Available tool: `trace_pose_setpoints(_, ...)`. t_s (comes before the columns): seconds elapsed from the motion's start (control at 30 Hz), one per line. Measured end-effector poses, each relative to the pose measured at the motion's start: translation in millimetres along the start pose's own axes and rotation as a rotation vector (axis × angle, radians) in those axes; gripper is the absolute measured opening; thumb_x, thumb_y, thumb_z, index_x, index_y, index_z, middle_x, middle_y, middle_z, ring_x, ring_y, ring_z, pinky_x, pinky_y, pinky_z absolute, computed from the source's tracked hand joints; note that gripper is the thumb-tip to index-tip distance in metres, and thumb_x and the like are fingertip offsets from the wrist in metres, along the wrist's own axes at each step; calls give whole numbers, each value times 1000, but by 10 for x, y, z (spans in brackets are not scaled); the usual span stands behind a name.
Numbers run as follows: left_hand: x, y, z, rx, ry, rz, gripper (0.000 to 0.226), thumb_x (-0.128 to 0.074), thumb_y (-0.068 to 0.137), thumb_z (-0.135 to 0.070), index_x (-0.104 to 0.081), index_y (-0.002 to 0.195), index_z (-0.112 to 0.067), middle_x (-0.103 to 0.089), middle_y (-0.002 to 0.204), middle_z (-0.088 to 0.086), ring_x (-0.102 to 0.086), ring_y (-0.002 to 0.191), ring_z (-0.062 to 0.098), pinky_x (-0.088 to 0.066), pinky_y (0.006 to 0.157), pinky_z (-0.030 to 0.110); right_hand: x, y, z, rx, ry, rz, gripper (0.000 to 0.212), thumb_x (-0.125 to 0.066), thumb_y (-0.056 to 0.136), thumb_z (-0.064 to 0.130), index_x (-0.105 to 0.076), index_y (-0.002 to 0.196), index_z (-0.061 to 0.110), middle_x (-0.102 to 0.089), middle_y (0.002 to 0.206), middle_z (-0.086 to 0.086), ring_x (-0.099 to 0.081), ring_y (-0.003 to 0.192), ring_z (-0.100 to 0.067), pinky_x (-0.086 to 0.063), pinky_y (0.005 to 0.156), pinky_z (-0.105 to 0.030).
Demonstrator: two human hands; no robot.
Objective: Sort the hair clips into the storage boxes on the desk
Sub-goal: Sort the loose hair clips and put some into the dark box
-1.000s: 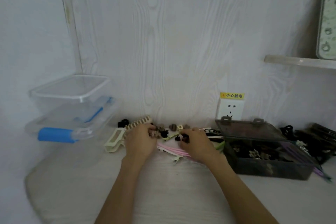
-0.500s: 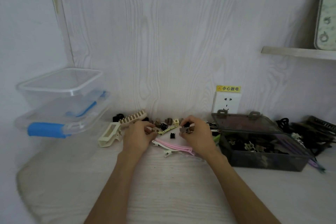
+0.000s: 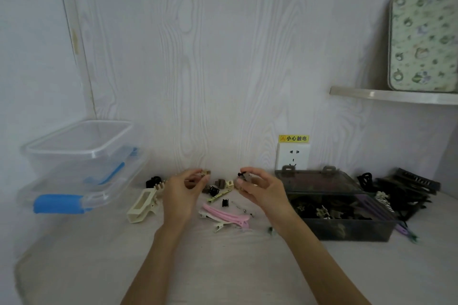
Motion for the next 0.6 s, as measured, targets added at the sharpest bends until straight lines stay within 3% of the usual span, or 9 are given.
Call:
trace_pose_setpoints(0.13,-190,-100,-216,-48,-83,54,23,-75,76,-23,-73,98,-16,-69,74,-11,-64,68,-5,-48,65,4,284,-227,515,260,-586,85,25,-73,76,4,-70,94,21,-70,93,8,-66,82,0,-54,74,-13)
trace_pose_setpoints(0.3,-995,-354,-940,-157,-144,375,19,-76,75,-25,-71,94,-26,-69,74,-17,-64,68,-6,-48,65,7,1136,-348,772,200,-1141,-10,32,-74,74,10,-70,102,25,-67,94,10,-63,85,-5,-53,78,-17)
trace_pose_setpoints(0.4,-1462,-522,-1298,-225,-72,515,24,-71,78,-36,-72,98,-24,-68,80,-18,-64,71,-6,-48,67,8,1415,-369,779,146,-1217,-44,38,-74,74,12,-68,109,24,-67,102,6,-57,84,-2,-40,67,-3)
trace_pose_setpoints(0.6,-1939,-682,-1319,-180,89,618,38,-68,80,-40,-67,110,-16,-73,98,0,-63,79,5,-52,75,19,1730,-401,686,51,-1147,-46,54,-70,76,8,-57,126,24,-64,120,3,-60,94,-8,-47,84,-20)
Point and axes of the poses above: each hand's wrist, its own y-axis towards the middle knuckle, its own x-axis out of the back of the hand, z = x × y, the point moved 10 cm from there along y, towards the middle knuckle
